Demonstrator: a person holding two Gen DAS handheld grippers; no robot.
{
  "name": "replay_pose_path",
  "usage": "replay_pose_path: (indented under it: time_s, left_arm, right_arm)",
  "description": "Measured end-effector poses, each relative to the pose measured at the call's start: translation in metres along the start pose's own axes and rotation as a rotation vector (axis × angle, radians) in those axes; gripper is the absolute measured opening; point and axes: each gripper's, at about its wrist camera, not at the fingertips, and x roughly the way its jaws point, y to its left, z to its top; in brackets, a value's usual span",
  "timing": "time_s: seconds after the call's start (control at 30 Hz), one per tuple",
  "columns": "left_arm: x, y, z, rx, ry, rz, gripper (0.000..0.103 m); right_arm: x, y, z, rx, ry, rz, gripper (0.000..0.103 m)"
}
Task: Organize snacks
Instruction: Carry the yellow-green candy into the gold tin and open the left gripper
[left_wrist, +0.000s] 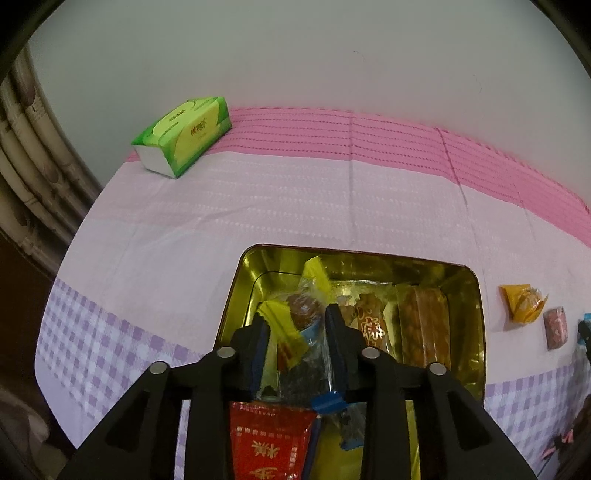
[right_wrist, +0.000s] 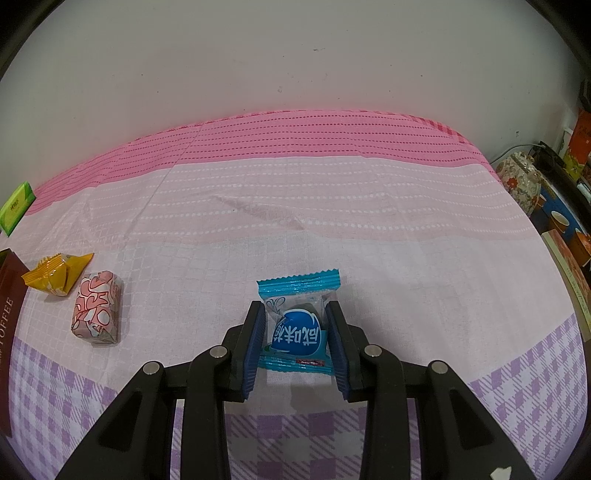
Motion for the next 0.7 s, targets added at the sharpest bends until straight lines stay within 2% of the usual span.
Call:
replay_pose_path:
  time_s: [0.17,0.37,0.7]
  left_arm:
    - [-0.009,0.001,-0.004,0.009,-0.016,-0.001,0.045]
    - [-0.02,0.004,-0.009,0.009,-0.037,0.009,0.046]
    - [-0.058,0.011,-0.027,-0.009,-0.149,0.076,0.053]
  right_arm:
    - [-0.001,-0.001,0.001,-0.002,0.0,-0.002,0.032]
    - [-0.002,-0.002,0.001,-0.003,0.0,-0.003,0.032]
    - [-0.002,-0.003,0.003,-0.005,0.0,-0.005,0.032]
